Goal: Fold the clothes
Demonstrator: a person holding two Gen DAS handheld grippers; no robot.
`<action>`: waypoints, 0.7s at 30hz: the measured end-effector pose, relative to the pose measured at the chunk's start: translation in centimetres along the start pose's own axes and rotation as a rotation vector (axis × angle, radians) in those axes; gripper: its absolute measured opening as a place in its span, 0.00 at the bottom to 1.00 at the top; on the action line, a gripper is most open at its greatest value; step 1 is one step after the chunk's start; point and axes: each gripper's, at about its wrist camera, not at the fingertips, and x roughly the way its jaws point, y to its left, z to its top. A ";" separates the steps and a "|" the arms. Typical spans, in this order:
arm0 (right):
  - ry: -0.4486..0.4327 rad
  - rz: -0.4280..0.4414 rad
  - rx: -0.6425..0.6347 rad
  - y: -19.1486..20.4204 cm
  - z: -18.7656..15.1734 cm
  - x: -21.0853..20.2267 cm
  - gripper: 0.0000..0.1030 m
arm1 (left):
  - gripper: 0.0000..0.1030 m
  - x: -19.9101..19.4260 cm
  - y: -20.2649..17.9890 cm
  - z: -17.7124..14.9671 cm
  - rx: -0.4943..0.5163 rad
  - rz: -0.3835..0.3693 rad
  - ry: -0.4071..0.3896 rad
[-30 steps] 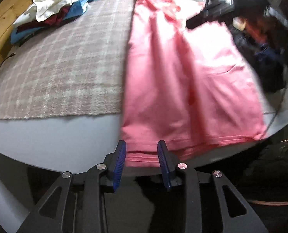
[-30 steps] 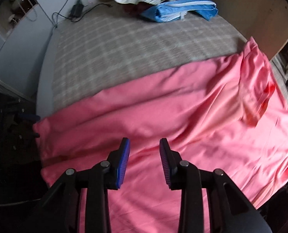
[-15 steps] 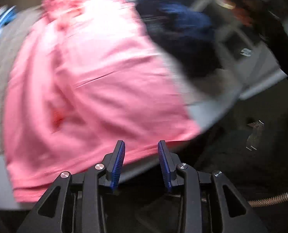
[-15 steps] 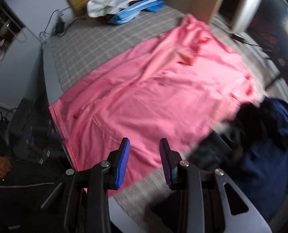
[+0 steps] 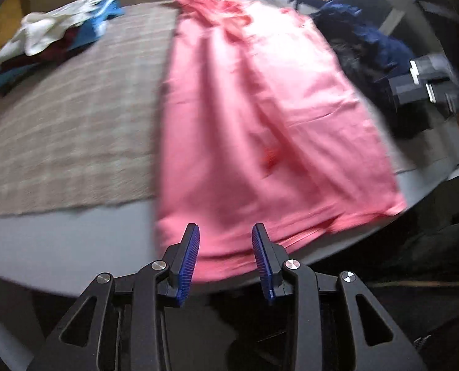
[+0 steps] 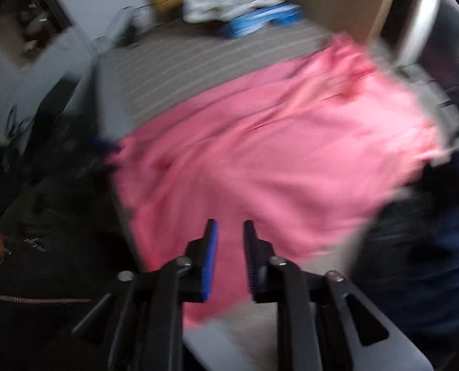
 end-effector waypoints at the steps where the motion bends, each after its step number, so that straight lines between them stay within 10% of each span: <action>1: -0.004 0.022 0.003 1.1 -0.6 1.7 0.13 | 0.32 0.0 0.7 -0.4 0.000 0.022 0.010; 16: -0.050 -0.056 -0.117 12.1 -3.4 8.3 0.13 | 0.33 -0.6 0.2 -1.5 0.177 -0.075 0.059; 21: -0.161 -0.153 0.097 9.4 -2.8 6.1 0.13 | 0.33 -0.9 -1.6 -1.7 0.297 -0.114 0.046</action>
